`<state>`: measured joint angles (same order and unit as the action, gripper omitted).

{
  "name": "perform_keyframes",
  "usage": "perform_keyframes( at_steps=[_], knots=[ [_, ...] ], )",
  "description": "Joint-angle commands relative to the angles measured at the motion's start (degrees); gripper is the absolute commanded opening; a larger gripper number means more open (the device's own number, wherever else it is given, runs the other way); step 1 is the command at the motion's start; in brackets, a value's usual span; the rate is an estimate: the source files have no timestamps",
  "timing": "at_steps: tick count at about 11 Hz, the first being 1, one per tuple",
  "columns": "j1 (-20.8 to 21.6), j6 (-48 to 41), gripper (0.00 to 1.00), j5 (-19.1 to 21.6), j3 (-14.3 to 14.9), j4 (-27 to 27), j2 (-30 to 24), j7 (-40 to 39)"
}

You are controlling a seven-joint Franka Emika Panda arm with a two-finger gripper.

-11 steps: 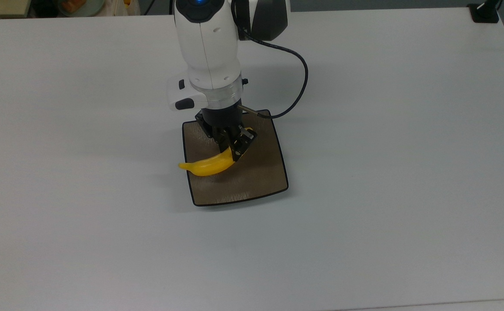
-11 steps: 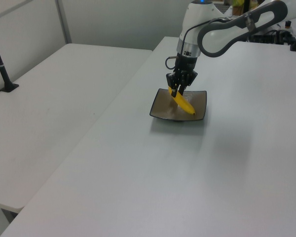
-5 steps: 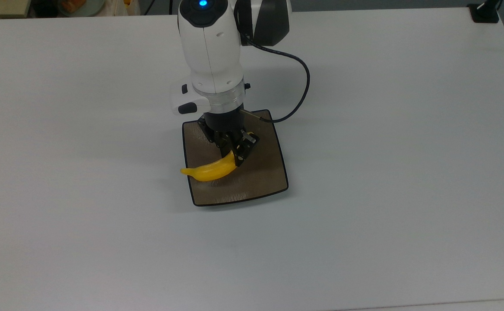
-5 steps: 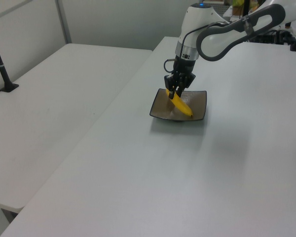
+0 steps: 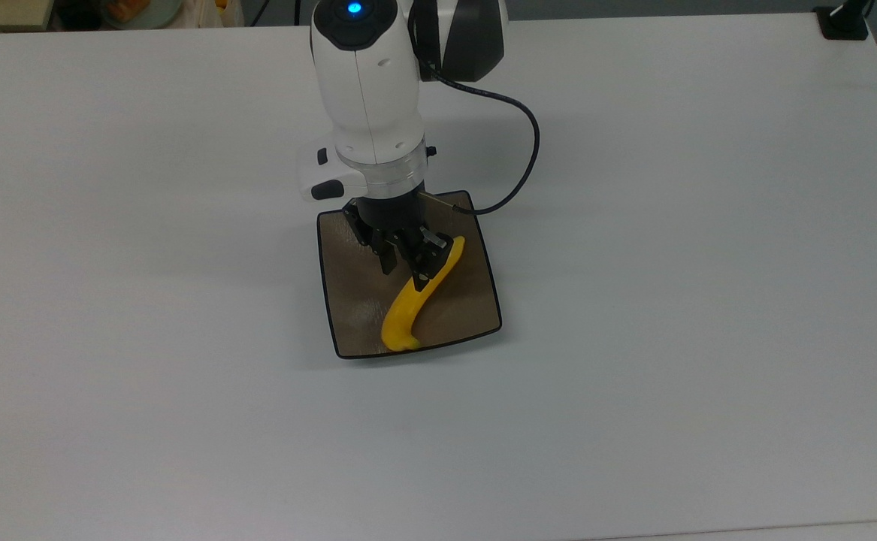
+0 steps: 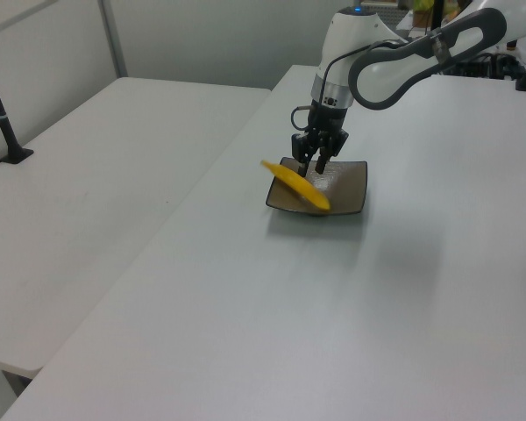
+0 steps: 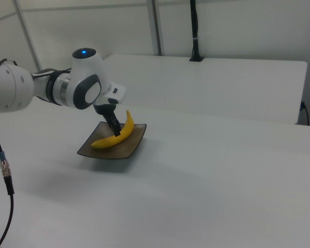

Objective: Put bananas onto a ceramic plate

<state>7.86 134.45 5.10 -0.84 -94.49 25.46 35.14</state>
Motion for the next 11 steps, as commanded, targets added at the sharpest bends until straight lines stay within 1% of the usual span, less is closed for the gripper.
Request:
perform_keyframes(
  at_steps=[1,3,4,8,11],
  knots=[
    [0.6,1.0,1.00,1.1,0.1,0.7,0.3,0.0],
    [0.5,0.1,1.00,1.0,0.1,0.7,-1.1,-0.3],
    [0.6,-1.5,1.00,0.2,0.1,0.5,-3.0,-0.4],
    [0.0,-18.7,1.00,-3.5,1.0,0.7,-13.6,-1.9],
    [0.9,-27.9,1.00,-3.5,1.1,0.6,-20.4,-11.9]
  ],
)
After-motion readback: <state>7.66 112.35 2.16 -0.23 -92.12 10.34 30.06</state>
